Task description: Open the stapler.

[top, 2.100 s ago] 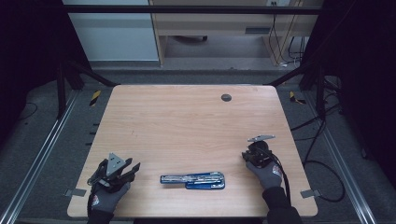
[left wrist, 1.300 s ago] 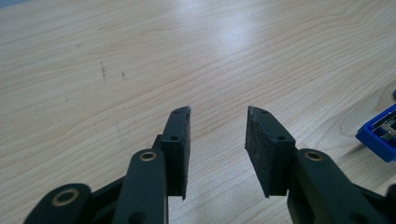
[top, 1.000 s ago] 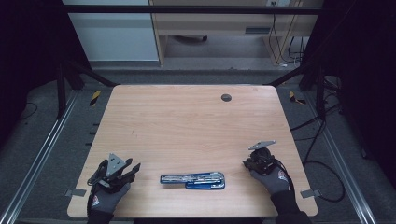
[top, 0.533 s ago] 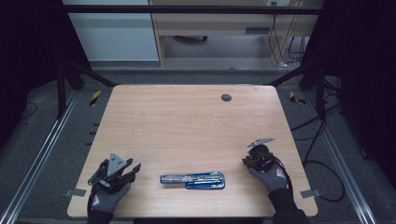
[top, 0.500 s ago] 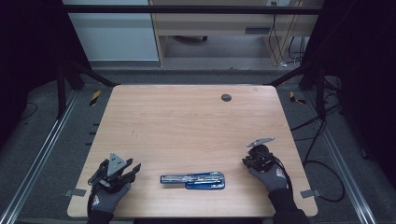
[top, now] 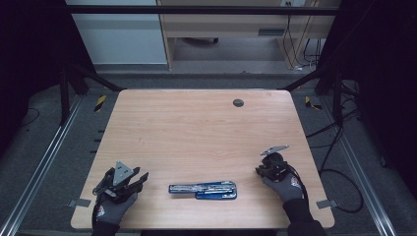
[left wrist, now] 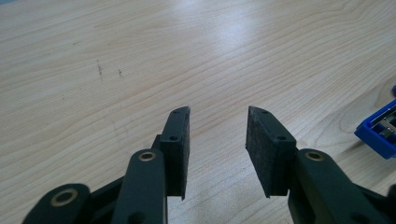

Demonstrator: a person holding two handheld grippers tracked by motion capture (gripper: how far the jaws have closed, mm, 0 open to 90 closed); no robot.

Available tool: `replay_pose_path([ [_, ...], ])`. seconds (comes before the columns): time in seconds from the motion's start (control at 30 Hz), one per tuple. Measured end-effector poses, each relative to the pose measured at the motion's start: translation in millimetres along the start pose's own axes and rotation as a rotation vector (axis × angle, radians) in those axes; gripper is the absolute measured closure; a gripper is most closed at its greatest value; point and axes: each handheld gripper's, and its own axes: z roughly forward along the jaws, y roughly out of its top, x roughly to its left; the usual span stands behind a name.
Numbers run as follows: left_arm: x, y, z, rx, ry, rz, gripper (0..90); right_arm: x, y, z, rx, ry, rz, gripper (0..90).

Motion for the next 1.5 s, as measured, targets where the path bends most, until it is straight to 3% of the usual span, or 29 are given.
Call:
replay_pose_path([
  [0.1,0.0,0.1,-0.1,0.000,0.001,0.000,60.3,-0.4,-0.5,-0.7,-0.011,-0.014,-0.013,78.5],
  [0.53,0.6,0.2,-0.6,-0.002,0.002,0.000,60.3,2.3,2.7,-18.4,-0.091,0.054,-0.047,78.5],
  [1.27,0.8,0.4,0.1,0.000,-0.001,0.004,60.2,24.7,20.9,-48.4,-0.221,0.194,-0.231,78.6],
  [1.5,0.8,0.3,0.5,0.002,-0.003,0.004,60.1,34.9,27.5,-52.9,-0.226,0.226,-0.291,78.5],
])
